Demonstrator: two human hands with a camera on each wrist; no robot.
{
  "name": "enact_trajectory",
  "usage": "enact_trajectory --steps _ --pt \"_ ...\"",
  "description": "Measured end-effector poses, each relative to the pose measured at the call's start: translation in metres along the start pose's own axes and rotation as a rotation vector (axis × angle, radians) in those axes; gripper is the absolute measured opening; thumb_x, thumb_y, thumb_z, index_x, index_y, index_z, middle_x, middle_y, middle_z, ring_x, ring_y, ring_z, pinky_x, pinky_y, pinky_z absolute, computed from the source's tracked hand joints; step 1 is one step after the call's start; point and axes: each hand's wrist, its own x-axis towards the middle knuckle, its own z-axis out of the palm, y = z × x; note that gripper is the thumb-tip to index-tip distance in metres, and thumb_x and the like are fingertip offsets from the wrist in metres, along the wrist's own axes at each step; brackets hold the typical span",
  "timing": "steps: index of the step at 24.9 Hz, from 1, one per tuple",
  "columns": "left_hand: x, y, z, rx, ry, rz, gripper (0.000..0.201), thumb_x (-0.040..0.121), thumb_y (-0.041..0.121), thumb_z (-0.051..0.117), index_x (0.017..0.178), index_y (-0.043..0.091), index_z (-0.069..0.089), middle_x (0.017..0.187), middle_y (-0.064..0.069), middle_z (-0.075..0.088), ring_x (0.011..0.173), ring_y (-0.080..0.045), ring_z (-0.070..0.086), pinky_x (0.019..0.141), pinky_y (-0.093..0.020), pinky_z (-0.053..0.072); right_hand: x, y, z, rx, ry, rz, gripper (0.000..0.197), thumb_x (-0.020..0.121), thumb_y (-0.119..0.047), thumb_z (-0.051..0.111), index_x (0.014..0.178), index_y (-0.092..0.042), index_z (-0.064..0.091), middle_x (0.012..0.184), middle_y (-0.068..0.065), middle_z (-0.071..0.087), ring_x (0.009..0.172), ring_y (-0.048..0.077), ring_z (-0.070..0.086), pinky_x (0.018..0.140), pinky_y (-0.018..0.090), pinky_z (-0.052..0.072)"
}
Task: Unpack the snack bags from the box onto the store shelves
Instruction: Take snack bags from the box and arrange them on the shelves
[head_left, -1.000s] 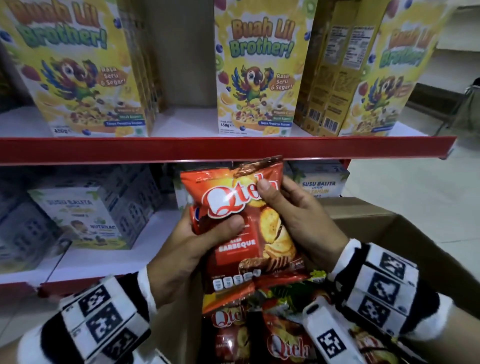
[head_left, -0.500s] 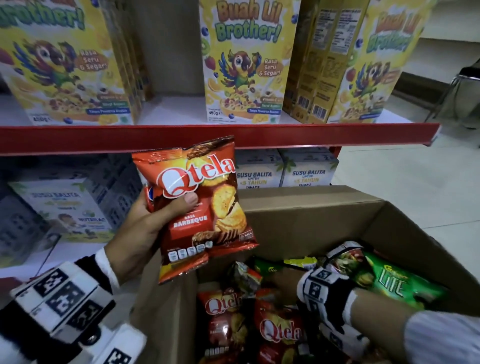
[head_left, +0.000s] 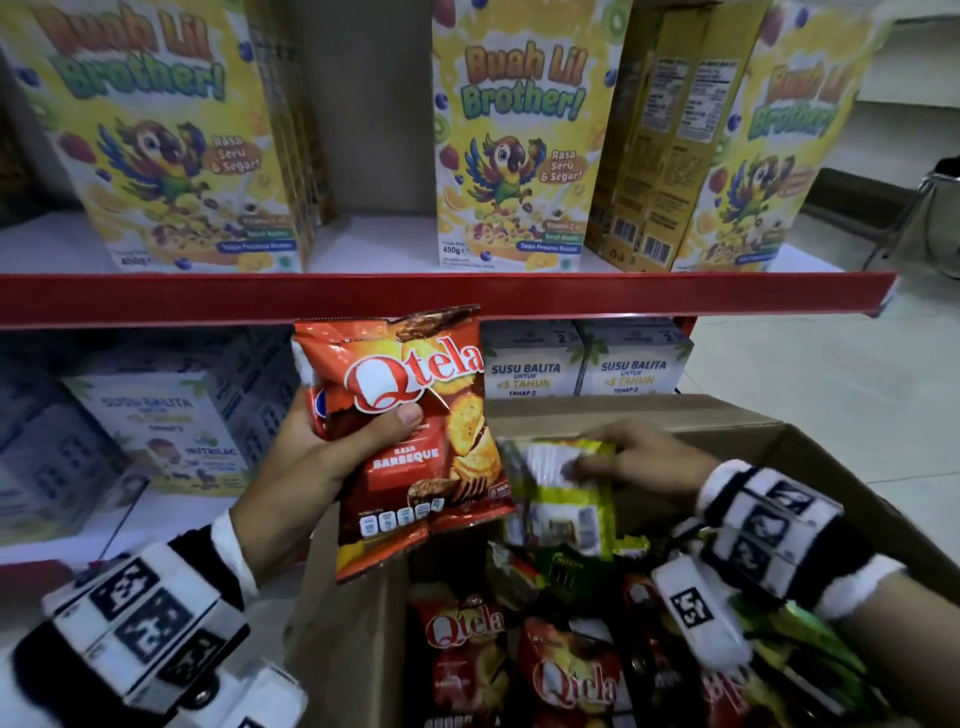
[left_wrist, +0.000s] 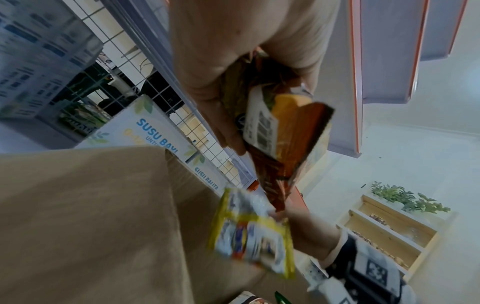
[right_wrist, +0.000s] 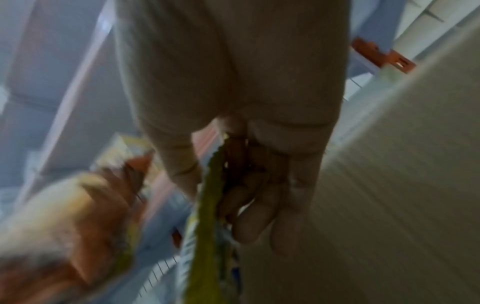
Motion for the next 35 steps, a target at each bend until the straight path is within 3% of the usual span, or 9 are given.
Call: enact_trajectory --steps 3,6,9,12,14,17,21,24,35 --pt "-0.002 0.001 0.009 0.005 0.007 -0.007 0.070 0.058 0.026 0.083 0.123 0.021 0.056 0.108 -0.001 0.073 0.096 -0.022 0.071 0.074 -0.031 0.059 -0.028 -0.039 -0.027 0.119 0.482 -0.236 0.014 0.080 -0.028 0.072 0.069 -0.020 0.071 0.069 -0.004 0.070 0.064 0.014 0.062 0.065 0.028 0.046" --pt "-0.007 0.001 0.024 -0.065 -0.051 -0.033 0.063 0.067 0.021 0.074 0.127 0.018 0.053 0.111 -0.005 0.072 0.099 -0.025 0.070 0.076 -0.033 0.059 -0.057 -0.077 -0.011 0.045 0.689 -0.630 0.008 0.078 -0.033 0.072 0.071 -0.034 0.069 0.070 -0.012 0.058 0.068 0.008 0.056 0.061 0.016 0.042" --pt "-0.010 0.003 0.038 -0.198 -0.081 -0.025 0.057 0.072 0.019 0.068 0.127 0.012 0.055 0.110 -0.009 0.072 0.093 -0.024 0.072 0.064 -0.026 0.058 -0.071 -0.086 0.028 -0.231 0.613 -0.718 0.038 0.078 -0.056 0.063 0.109 -0.035 0.069 0.120 -0.004 0.057 0.114 0.010 0.050 0.096 0.016 0.039" --pt "-0.011 0.005 0.042 -0.267 -0.056 0.000 0.073 0.064 0.032 0.078 0.129 0.012 0.053 0.116 -0.012 0.069 0.099 -0.025 0.070 0.066 -0.026 0.057 -0.073 -0.088 0.043 0.027 0.451 -0.586 0.042 0.079 -0.072 0.040 0.110 -0.055 0.063 0.148 -0.015 0.034 0.135 -0.004 0.030 0.108 0.018 0.030" --pt "-0.012 0.005 0.041 -0.237 -0.059 0.005 0.092 0.050 0.040 0.087 0.130 0.013 0.051 0.120 -0.012 0.067 0.104 -0.025 0.068 0.071 -0.026 0.058 -0.070 -0.089 0.040 0.189 0.397 -0.523 0.042 0.087 -0.070 0.031 0.102 -0.055 0.067 0.145 -0.020 0.038 0.133 -0.013 0.029 0.105 0.015 0.031" --pt "-0.012 0.004 0.039 -0.232 -0.089 0.012 0.104 0.040 0.043 0.092 0.130 0.011 0.050 0.117 -0.014 0.068 0.101 -0.027 0.069 0.070 -0.028 0.058 -0.067 -0.092 0.031 0.364 0.361 -0.486 0.036 0.079 -0.044 0.064 0.115 -0.043 0.062 0.127 -0.015 0.057 0.117 0.000 0.055 0.096 0.031 0.050" --pt "-0.011 0.003 0.037 -0.223 -0.079 0.012 0.121 0.025 0.043 0.095 0.131 0.008 0.048 0.111 -0.013 0.071 0.092 -0.026 0.072 0.062 -0.028 0.058 -0.064 -0.089 0.020 0.725 0.237 -0.246 0.095 0.052 -0.005 0.082 0.133 -0.034 0.042 0.107 0.004 0.072 0.088 0.019 0.072 0.067 0.031 0.060" --pt "-0.009 0.001 0.035 -0.202 -0.071 0.017 0.125 0.020 0.045 0.094 0.130 0.008 0.049 0.109 -0.011 0.072 0.091 -0.024 0.072 0.062 -0.026 0.057 -0.063 -0.091 0.013 0.937 0.140 -0.222 0.069 0.054 0.011 0.076 0.118 -0.006 0.057 0.090 0.017 0.074 0.070 0.028 0.073 0.050 0.032 0.056" --pt "-0.009 -0.004 0.033 -0.157 -0.081 0.047 0.065 0.062 0.013 0.068 0.125 0.008 0.052 0.100 -0.005 0.075 0.083 -0.017 0.073 0.059 -0.021 0.056 -0.057 -0.083 0.016 0.894 0.160 -0.269 0.037 0.074 -0.031 0.062 0.107 -0.013 0.063 0.093 0.015 0.074 0.070 0.022 0.072 0.060 0.031 0.060"
